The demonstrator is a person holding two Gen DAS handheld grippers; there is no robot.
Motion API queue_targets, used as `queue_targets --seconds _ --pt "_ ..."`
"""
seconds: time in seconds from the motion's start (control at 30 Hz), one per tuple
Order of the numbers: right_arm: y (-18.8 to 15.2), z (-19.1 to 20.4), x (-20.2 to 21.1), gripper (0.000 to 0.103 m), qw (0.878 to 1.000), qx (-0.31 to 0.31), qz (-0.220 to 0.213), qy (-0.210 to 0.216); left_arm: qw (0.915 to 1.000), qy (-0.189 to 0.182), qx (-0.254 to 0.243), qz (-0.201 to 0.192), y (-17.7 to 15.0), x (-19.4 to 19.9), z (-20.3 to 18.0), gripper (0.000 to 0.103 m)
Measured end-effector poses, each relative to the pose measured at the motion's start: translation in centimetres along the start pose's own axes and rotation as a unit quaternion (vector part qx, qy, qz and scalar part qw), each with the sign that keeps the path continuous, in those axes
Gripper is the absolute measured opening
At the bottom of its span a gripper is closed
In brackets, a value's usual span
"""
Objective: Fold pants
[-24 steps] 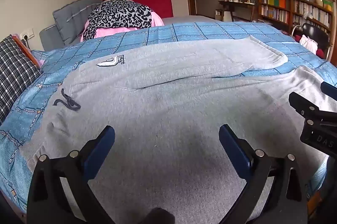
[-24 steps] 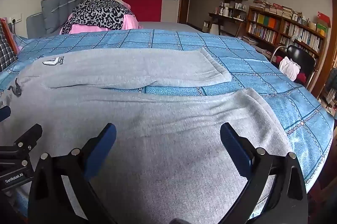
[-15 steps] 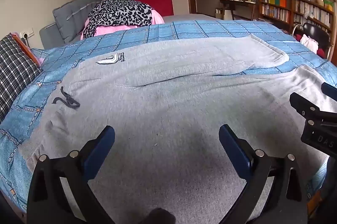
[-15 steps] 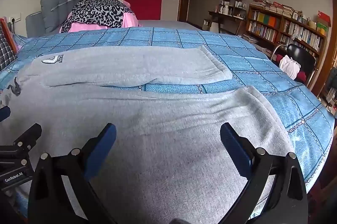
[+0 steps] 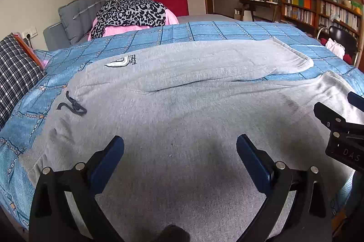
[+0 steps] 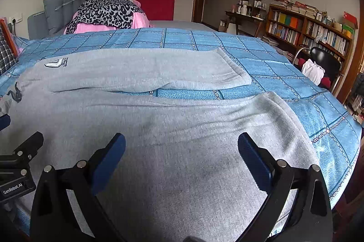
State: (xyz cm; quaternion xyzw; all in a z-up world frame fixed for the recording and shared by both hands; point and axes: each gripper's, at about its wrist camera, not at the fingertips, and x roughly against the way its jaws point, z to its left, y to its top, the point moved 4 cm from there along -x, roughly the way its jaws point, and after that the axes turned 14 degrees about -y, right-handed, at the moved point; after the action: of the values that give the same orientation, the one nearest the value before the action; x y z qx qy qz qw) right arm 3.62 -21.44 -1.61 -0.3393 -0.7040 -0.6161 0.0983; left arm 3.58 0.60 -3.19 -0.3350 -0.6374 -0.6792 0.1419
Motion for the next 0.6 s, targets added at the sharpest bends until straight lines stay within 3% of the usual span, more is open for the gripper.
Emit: queue_targets --seconds 0.6 --pt "-1.2 0.1 -1.0 0.1 1.0 -0.006 0.009 0.008 0.9998 0.012 0.017 -0.003 0.5 0.3 1.3 0.098"
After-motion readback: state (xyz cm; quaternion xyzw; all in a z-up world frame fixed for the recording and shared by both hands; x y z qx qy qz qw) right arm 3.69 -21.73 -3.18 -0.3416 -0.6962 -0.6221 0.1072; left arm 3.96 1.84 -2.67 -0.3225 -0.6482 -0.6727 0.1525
